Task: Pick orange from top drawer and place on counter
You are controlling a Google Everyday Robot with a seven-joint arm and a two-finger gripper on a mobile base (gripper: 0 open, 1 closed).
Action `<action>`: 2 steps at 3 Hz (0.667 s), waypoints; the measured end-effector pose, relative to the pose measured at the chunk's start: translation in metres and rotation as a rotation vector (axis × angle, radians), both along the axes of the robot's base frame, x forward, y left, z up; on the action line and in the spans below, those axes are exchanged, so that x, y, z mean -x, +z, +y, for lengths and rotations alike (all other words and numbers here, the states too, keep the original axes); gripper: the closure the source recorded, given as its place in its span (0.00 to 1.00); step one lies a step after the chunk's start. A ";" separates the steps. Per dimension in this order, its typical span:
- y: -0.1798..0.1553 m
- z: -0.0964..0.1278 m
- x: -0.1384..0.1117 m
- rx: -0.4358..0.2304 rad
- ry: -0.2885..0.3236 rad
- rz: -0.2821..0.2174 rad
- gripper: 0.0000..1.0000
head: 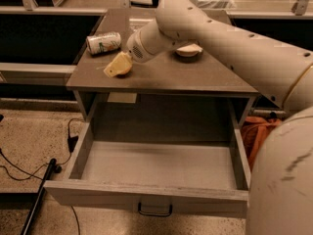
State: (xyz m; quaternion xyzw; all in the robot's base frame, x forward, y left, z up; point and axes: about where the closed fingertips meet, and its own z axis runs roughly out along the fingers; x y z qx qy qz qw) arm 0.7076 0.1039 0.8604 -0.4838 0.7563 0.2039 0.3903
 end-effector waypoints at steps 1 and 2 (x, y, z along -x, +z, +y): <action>0.000 0.000 -0.001 0.004 -0.001 -0.017 0.00; -0.001 -0.003 0.002 -0.008 0.021 -0.001 0.00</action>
Offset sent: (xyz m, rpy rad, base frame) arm -0.0038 -0.0113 0.0006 0.0250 0.0178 0.0433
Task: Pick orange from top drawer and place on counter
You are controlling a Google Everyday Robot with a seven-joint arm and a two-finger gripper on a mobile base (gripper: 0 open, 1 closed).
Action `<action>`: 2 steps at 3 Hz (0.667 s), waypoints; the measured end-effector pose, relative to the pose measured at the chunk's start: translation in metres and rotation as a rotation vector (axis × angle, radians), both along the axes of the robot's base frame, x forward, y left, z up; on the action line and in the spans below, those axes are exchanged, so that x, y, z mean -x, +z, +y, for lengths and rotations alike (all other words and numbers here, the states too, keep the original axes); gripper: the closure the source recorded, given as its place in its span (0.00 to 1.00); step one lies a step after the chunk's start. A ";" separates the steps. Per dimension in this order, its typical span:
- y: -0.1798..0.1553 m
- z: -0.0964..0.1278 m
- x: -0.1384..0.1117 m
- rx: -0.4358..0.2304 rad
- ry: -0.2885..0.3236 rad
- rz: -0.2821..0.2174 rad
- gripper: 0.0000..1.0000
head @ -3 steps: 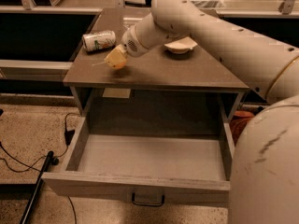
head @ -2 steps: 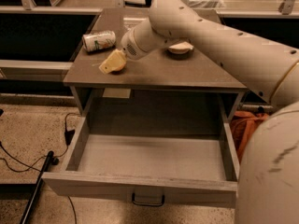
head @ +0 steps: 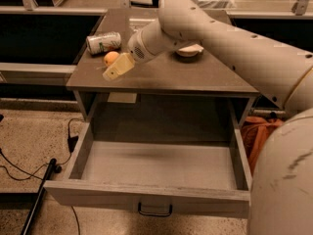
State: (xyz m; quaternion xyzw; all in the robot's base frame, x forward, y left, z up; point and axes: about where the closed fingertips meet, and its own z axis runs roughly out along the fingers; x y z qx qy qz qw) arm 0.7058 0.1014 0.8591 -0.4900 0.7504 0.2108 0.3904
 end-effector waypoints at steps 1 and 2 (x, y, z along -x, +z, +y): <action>-0.004 -0.018 0.016 -0.063 0.048 0.011 0.00; 0.014 -0.062 0.031 -0.124 0.084 -0.085 0.00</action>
Offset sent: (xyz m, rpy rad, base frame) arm -0.0510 -0.1250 0.0444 0.1736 -0.2808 0.1555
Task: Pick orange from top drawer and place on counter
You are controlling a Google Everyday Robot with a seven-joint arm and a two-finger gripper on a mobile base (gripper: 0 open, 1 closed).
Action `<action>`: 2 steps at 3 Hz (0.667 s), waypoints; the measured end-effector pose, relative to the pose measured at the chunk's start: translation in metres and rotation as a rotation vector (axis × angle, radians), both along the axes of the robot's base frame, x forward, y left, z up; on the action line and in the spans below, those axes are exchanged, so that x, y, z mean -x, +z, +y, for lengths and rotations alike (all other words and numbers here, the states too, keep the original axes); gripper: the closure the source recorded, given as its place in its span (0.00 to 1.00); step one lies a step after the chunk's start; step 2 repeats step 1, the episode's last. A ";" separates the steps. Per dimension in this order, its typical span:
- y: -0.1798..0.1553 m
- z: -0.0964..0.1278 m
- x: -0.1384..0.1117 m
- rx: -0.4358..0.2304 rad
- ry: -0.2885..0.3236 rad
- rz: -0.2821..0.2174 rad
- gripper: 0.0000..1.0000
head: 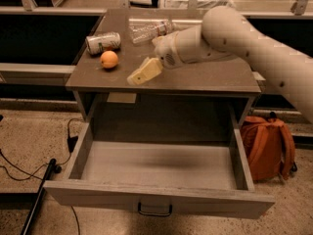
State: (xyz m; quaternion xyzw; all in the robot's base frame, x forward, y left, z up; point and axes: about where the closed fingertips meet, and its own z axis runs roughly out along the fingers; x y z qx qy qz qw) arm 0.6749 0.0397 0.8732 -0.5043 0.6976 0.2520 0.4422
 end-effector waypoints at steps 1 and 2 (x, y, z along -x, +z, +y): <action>0.002 -0.012 0.002 0.022 0.024 -0.066 0.00; 0.002 -0.012 0.002 0.022 0.024 -0.066 0.00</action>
Offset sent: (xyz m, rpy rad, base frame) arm 0.0000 0.0000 0.0000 0.0000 0.0000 0.0000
